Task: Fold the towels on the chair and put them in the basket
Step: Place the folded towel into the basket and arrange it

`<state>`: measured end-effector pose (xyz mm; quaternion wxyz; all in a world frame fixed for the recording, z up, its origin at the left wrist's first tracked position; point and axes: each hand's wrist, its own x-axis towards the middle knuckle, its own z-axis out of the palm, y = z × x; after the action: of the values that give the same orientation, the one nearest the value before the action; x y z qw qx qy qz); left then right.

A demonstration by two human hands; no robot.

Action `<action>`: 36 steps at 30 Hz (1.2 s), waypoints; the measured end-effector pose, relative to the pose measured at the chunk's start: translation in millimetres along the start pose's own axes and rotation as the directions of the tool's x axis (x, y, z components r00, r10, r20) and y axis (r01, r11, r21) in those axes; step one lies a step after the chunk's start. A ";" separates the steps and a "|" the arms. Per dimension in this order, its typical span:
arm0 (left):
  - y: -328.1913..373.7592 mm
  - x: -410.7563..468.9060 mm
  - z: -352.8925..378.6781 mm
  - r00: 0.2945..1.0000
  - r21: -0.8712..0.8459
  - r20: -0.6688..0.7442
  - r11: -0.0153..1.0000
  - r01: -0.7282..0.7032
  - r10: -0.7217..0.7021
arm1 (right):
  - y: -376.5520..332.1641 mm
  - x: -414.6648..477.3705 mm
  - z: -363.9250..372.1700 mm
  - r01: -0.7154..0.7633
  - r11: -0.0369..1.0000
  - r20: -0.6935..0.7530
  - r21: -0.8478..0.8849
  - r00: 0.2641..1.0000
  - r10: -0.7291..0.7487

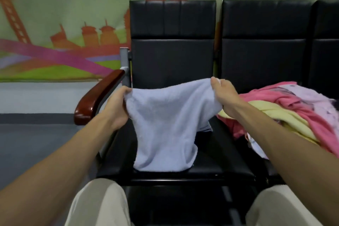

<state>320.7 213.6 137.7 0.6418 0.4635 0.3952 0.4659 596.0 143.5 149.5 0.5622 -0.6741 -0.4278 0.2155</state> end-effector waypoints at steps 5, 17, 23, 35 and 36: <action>70.4 -9.3 15.4 0.956 0.213 -0.099 0.944 -0.251 0.277 | -77.5 -7.6 -30.2 0.223 0.959 -0.296 0.177 0.941 -0.164; 146.5 -60.9 29.6 0.939 -0.126 -0.193 0.942 -0.311 0.285 | -129.2 -30.6 -67.2 0.173 0.883 -0.333 0.437 0.943 -0.020; 142.4 -67.2 16.4 0.867 0.486 -0.020 0.763 -0.426 0.497 | -127.1 -33.9 -82.6 0.198 0.922 -0.294 0.334 0.951 -0.098; 135.7 -45.6 3.0 0.732 0.731 -0.087 0.542 -0.414 0.676 | -112.0 -26.8 -86.5 0.251 0.931 -0.291 -0.267 0.900 -0.326; 134.0 -45.2 3.0 0.754 0.650 -0.162 0.644 -0.404 0.637 | -112.7 -27.5 -85.6 0.225 0.956 -0.301 -0.189 0.913 -0.274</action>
<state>281.0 187.5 270.9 0.2156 0.6320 0.4783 0.5704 609.6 72.1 274.1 0.5952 -0.6804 -0.4274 -0.0046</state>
